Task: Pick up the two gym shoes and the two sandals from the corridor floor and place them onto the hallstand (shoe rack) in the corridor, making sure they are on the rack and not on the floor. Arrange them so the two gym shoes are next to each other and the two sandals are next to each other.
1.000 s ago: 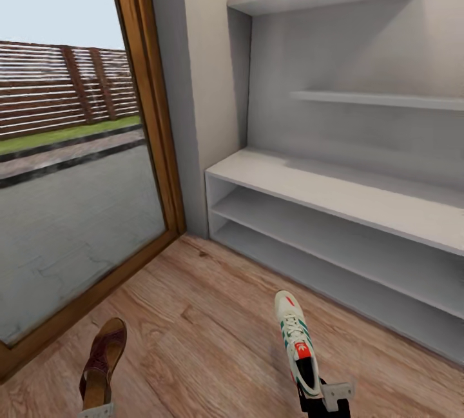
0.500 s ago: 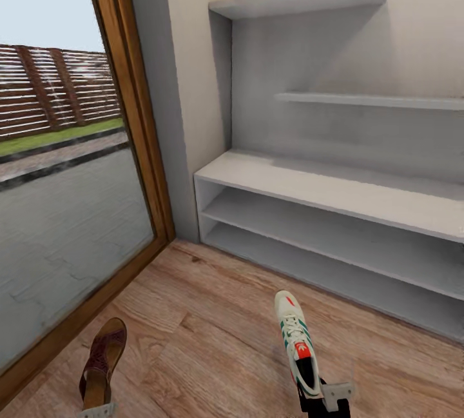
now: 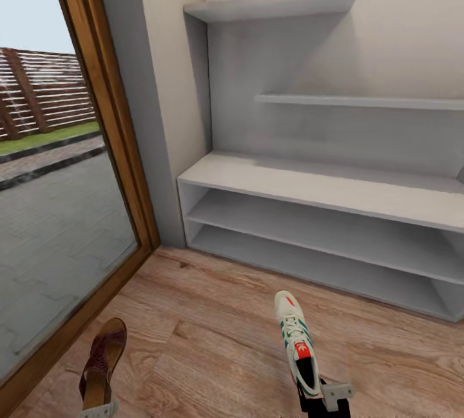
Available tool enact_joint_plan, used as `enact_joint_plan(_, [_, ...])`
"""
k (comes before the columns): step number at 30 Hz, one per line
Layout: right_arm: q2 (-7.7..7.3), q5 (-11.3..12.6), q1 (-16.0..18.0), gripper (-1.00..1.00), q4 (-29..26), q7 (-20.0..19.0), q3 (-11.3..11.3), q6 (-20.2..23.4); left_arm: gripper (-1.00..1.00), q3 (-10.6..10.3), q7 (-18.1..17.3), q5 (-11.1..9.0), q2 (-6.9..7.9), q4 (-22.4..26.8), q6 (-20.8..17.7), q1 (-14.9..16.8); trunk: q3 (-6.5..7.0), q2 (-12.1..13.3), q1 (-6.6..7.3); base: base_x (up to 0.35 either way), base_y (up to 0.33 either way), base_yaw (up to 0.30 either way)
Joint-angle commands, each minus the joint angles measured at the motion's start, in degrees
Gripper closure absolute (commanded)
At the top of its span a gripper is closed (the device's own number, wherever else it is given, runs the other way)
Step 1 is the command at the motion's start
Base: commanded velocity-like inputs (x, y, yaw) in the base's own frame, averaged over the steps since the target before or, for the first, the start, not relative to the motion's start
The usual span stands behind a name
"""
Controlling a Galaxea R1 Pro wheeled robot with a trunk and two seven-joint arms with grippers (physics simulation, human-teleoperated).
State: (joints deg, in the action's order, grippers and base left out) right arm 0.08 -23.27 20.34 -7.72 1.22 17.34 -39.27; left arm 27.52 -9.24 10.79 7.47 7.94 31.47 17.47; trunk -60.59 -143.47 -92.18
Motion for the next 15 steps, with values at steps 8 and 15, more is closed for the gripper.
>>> enact_joint_plan(8, [0.01,-0.55,0.05,1.0,0.07,0.06,0.41,-0.19,1.0,0.52,-0.18,0.63,0.0,-0.03,0.17,0.02,0.22,-0.02,0.01,0.0,0.001,-0.25])
enact_joint_plan(15, [0.01,-0.55,0.05,1.0,0.07,0.03,0.43,-0.19,1.0,0.52,-0.17,0.63,0.0,-0.03,0.17,0.02,0.46,-0.02,0.01,0.0,0.0,-0.25])
